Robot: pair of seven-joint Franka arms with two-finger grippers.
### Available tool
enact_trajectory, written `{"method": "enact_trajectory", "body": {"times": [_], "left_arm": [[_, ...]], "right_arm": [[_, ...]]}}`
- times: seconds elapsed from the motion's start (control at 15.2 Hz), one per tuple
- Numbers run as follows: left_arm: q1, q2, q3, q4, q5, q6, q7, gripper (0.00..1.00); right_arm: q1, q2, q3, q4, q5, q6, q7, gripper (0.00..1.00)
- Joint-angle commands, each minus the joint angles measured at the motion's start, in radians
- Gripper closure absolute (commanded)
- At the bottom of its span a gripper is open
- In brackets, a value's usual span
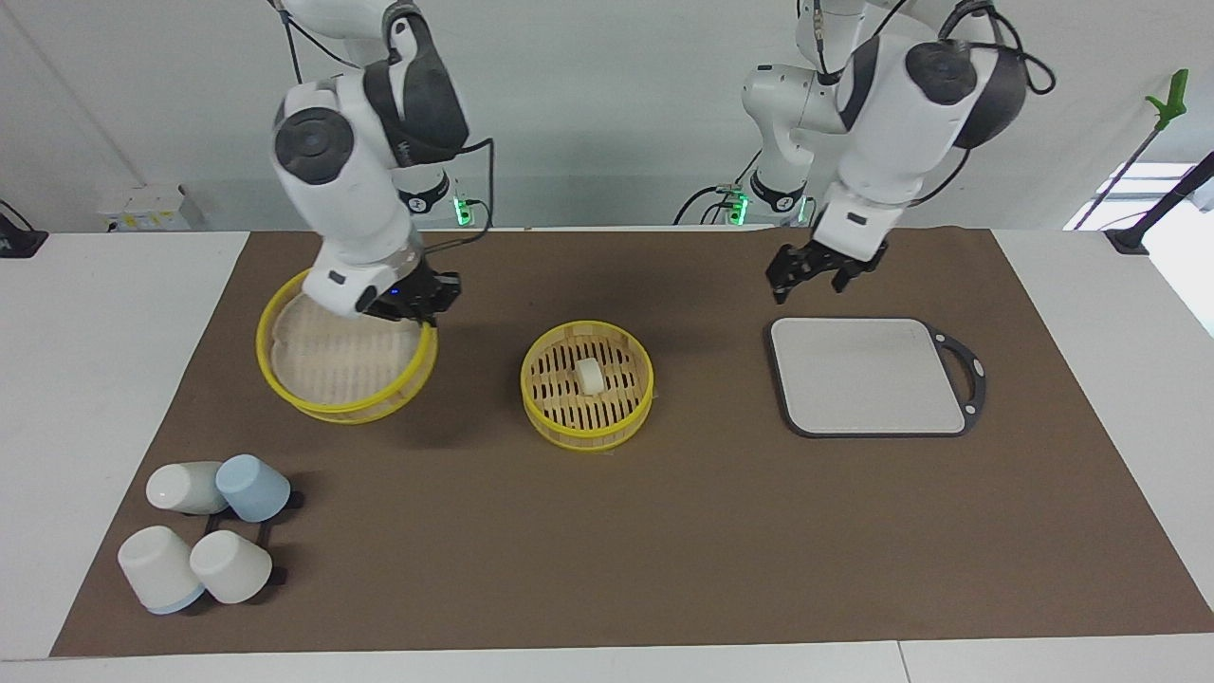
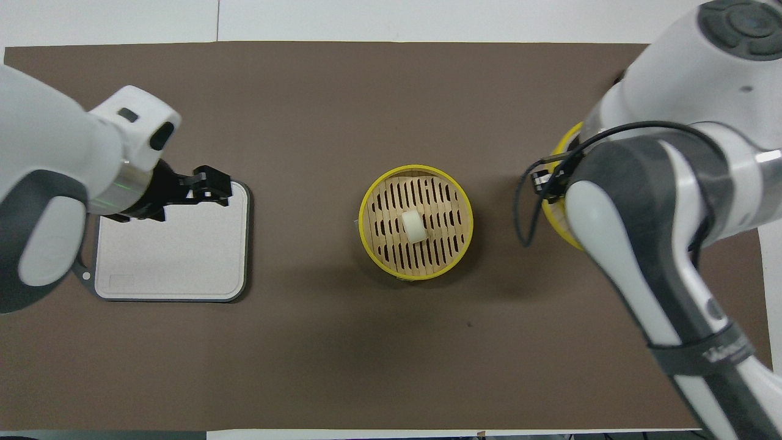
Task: Place bun in steamer
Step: 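Carry the lid onto the steamer with the right gripper while the left gripper withdraws, then release the lid on the steamer and draw the right gripper back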
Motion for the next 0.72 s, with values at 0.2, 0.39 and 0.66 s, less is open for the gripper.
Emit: {"method": "enact_trajectory", "body": {"times": [0.2,0.39,0.66], "left_arm": [[0.185,-0.003,-0.015,0.07,0.06,-0.125,0.333,0.0],[0.187,-0.009,-0.012,0.087,0.098,-0.141,0.348,0.0],[0.193,-0.001,-0.015,0.116,0.098,-0.158,0.367,0.0]], "right_arm": [[0.319,0.14,-0.003,0.016,-0.006,0.353,0.454,1.0],[0.346,0.186,0.0,0.009,-0.072,0.424,0.465,1.0],[0.361,0.213,0.0,-0.008,-0.08,0.462,0.488,1.0]]}}
